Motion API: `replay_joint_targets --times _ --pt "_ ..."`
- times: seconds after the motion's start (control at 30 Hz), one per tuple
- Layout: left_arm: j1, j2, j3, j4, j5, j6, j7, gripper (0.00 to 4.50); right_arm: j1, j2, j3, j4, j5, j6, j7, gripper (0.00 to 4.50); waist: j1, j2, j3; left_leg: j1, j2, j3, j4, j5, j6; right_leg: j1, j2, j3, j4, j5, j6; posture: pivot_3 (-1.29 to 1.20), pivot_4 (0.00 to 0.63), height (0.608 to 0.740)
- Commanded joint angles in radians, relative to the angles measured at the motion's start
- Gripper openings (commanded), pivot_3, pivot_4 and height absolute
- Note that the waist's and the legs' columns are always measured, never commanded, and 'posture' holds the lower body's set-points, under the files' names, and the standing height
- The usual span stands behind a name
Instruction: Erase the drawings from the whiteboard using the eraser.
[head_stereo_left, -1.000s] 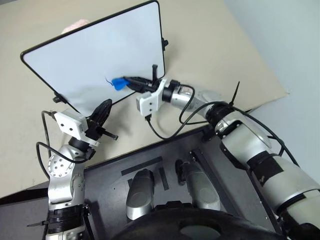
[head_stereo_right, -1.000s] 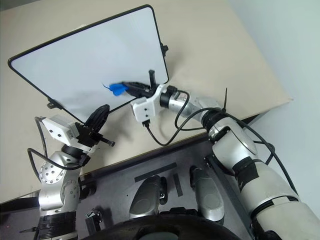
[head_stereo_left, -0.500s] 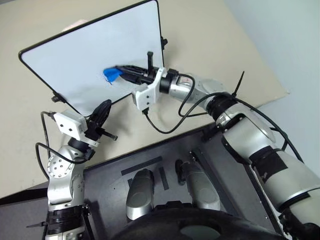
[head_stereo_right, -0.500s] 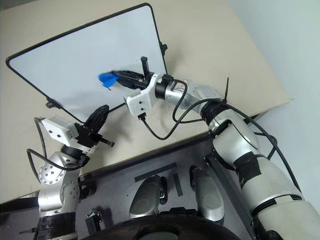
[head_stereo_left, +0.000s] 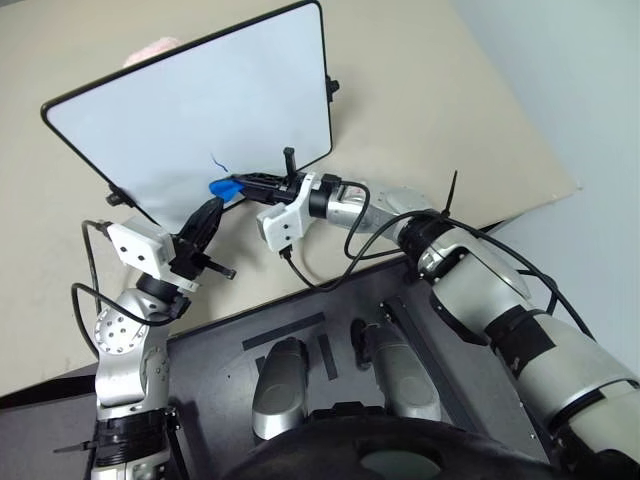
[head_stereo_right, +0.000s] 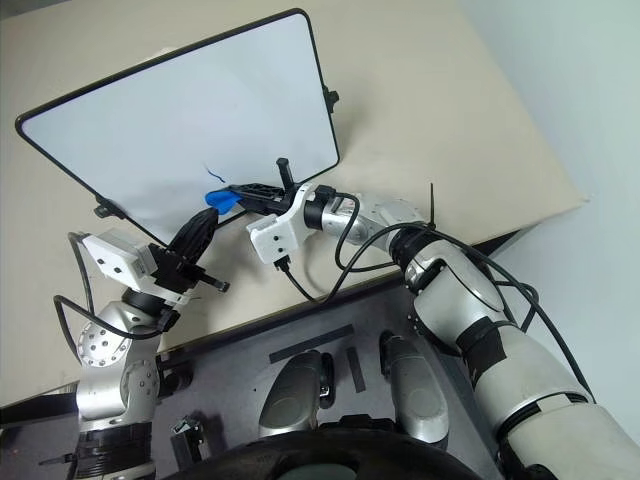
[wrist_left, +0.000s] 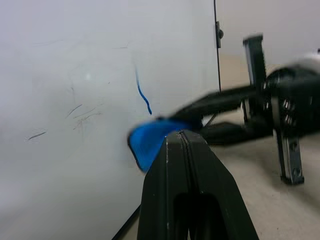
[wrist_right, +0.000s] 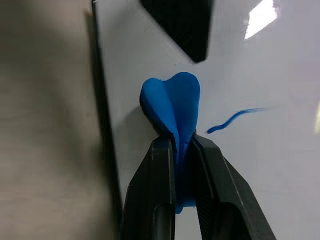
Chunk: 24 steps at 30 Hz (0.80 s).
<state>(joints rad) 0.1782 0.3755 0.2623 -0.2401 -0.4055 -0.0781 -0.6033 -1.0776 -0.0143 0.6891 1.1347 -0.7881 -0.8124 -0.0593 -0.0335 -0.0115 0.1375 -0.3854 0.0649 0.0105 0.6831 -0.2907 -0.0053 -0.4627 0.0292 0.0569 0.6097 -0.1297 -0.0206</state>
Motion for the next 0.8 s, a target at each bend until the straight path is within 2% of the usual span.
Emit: replay_joint_targets --times 0.03,0.4,0.8 --pt "0.001 0.001 0.006 -0.032 -0.006 -0.01 0.005 0.0 -0.022 -0.001 -0.006 -0.018 0.003 0.008 -0.02 0.29 0.0 0.0 0.0 0.0 0.0 0.0 0.0 0.0 0.0 0.0 0.0 0.0 0.0 0.0 0.0 0.0 0.15 0.74" --pt "0.005 0.004 0.006 -0.036 -0.008 -0.008 0.004 0.0 -0.103 -0.049 -0.078 -0.103 0.048 0.004 -0.094 0.29 -0.001 0.0 0.0 0.0 0.0 0.0 0.0 0.0 0.0 0.0 0.0 0.0 0.001 0.0 0.0 0.0 0.15 0.74" --pt "-0.002 0.002 0.001 -0.033 -0.007 -0.008 0.004 0.0 -0.005 -0.028 -0.012 -0.056 0.011 0.009 -0.019 0.29 0.0 0.0 0.0 0.001 0.0 0.0 0.0 0.0 0.0 0.0 0.0 0.0 0.001 0.0 0.0 0.0 0.15 0.74"
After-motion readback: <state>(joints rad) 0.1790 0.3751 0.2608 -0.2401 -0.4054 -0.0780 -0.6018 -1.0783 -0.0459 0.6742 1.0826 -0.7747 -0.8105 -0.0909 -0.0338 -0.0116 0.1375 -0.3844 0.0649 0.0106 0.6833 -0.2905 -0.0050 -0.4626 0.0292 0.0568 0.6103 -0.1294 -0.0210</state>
